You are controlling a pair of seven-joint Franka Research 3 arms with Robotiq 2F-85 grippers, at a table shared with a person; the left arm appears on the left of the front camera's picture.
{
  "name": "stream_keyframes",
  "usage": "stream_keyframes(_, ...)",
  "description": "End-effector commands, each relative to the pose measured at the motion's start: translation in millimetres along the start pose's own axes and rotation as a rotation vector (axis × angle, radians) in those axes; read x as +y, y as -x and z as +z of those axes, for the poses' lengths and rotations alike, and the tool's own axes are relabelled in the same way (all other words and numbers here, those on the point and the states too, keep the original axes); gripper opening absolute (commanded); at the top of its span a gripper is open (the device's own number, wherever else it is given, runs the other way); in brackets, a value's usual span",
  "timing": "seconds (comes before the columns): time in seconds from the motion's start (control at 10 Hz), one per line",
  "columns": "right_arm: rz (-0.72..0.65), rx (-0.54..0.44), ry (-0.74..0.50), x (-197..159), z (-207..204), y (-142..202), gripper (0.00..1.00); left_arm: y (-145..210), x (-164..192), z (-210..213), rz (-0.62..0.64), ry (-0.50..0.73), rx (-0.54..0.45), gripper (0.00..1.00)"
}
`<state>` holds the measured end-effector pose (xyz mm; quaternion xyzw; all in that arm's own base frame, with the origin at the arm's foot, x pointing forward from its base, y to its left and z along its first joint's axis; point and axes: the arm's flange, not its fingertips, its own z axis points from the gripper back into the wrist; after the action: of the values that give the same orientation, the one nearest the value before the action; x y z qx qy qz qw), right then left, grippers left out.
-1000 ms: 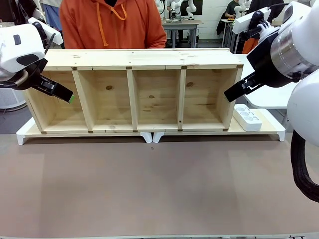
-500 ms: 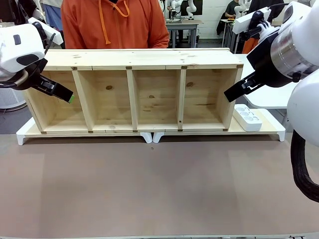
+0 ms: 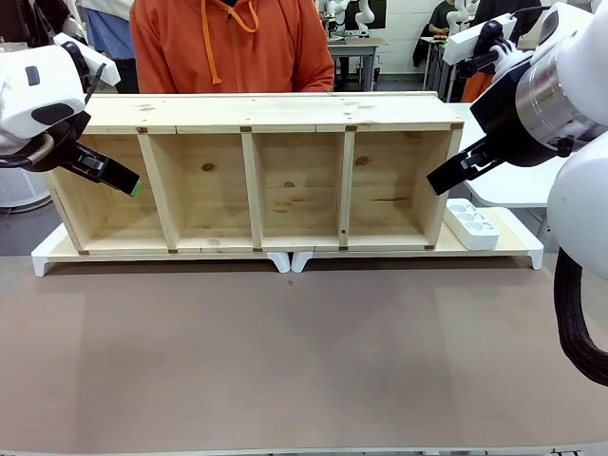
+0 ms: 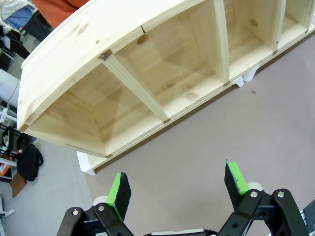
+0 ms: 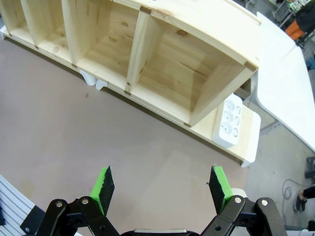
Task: Perform cable management.
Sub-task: When the cord part of the Power Cable appears at the lower middle area of the table and stops, grasp the cord part of the Power Cable.
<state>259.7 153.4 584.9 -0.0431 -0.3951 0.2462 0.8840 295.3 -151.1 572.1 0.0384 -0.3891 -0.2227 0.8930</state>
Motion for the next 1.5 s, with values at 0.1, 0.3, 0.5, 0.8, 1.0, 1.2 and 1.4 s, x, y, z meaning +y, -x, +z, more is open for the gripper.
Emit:
stream_keyframes(0.1,0.008,0.007,0.001,0.8,-0.3,0.7,1.0,1.1,-0.2,2.1,-0.009,-0.008,0.008,1.0)
stream_keyframes(0.3,0.008,0.007,0.001,0.8,-0.3,0.7,1.0,1.1,-0.2,2.1,-0.009,-0.008,0.008,1.0)
stream_keyframes(0.5,0.008,0.007,0.001,0.8,-0.3,0.7,1.0,1.1,-0.2,2.1,-0.009,-0.008,0.008,1.0)
stream_keyframes(0.8,0.008,0.007,0.001,0.8,-0.3,0.7,1.0,1.1,-0.2,2.1,-0.009,-0.008,0.008,1.0)
stream_keyframes(1.0,0.008,0.007,0.001,0.8,-0.3,0.7,1.0,1.1,-0.2,2.1,-0.009,-0.008,0.008,1.0)
stream_keyframes(1.2,0.008,0.007,0.001,0.8,-0.3,0.7,1.0,1.1,-0.2,2.1,-0.009,-0.008,0.008,1.0)
stream_keyframes(1.4,0.008,0.007,0.001,0.8,-0.3,0.7,1.0,1.1,-0.2,2.1,-0.009,-0.008,0.008,1.0)
